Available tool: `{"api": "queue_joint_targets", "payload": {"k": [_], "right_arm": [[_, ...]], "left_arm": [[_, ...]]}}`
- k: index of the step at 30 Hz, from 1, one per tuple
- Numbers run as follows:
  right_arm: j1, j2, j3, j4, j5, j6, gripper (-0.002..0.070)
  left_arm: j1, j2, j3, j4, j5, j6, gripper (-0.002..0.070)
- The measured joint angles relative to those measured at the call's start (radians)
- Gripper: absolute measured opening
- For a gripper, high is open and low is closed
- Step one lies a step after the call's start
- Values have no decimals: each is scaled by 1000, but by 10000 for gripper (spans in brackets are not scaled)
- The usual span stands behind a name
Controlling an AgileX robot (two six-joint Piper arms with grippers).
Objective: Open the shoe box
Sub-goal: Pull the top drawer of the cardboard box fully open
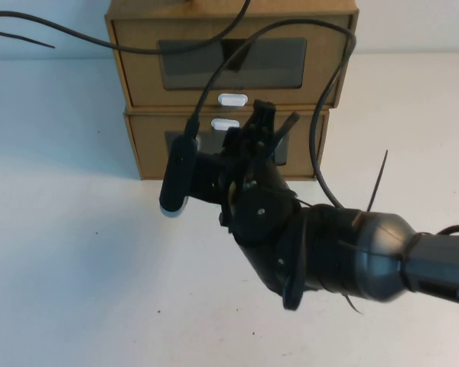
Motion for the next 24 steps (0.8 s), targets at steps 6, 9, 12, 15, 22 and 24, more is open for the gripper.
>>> {"api": "queue_joint_targets", "payload": {"k": [6, 9, 12, 15, 22, 24], "right_arm": [[-42, 54, -79, -2, 6, -3, 248], [-63, 68, -107, -2, 6, -11, 249], [-84, 78, -132, -4, -11, -29, 250], [-96, 92, -148, -6, -37, -42, 250], [-116, 146, -200, -6, -66, -80, 250], [-123, 159, -216, -6, -66, -83, 250]], "left_arm": [[0, 0, 0, 0, 0, 7, -4], [0, 2, 0, 0, 0, 11, -4], [0, 2, 0, 0, 0, 11, -4], [0, 7, 0, -3, 0, 11, -4], [0, 12, -2, -9, -4, 11, -4], [0, 13, -2, -11, -6, 11, -4]]}}
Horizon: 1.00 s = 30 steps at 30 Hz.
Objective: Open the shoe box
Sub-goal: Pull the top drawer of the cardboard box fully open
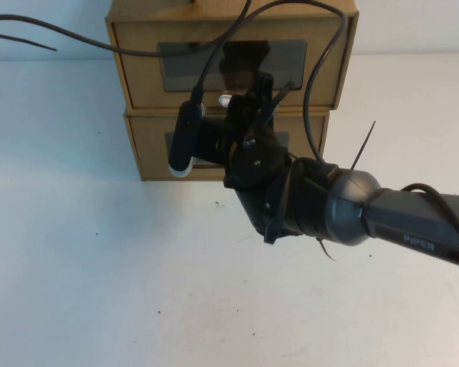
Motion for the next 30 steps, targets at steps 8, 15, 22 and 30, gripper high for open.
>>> {"api": "queue_joint_targets", "payload": {"k": [8, 15, 22, 30], "right_arm": [[-10, 21, -37, 0, -7, -2, 246], [-10, 21, -38, -2, -8, -2, 155], [-12, 21, -40, -16, -3, -24, 27], [-12, 21, -40, -16, -1, -37, 13]], "left_arm": [[0, 0, 0, 0, -4, 4, -4], [0, 0, 0, 0, -4, 4, -4], [0, 2, 0, 0, -4, 4, -4], [0, 2, 0, 0, -4, -5, -4]]}}
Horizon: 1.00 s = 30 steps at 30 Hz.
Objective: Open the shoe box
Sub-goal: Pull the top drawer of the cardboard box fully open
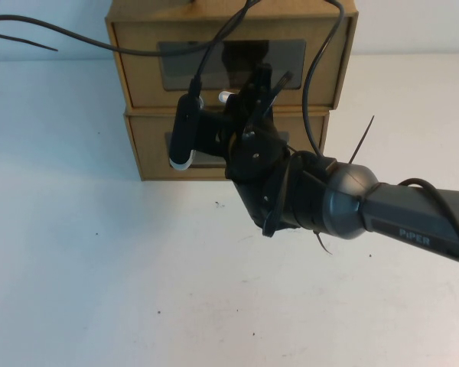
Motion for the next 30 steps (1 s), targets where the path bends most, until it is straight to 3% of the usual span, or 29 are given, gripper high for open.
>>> {"api": "queue_joint_targets", "payload": {"k": [30], "right_arm": [[0, 0, 0, 1, 0, 30, 12]], "left_arm": [[0, 2, 0, -4, -5, -17, -4]]}}
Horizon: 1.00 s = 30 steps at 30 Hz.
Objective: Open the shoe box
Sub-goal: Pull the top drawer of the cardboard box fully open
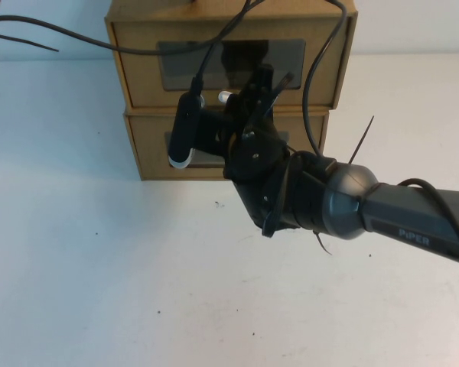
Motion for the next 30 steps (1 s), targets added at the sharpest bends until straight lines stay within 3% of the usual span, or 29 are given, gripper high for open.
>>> {"api": "queue_joint_targets", "payload": {"k": [17, 30], "right_arm": [[58, -114, 154, 42, 17, 3, 10], [190, -255, 353, 75, 108, 7, 10]], "left_arm": [[0, 0, 0, -11, 6, -19, -4], [0, 0, 0, -18, 6, -37, -4]]}}
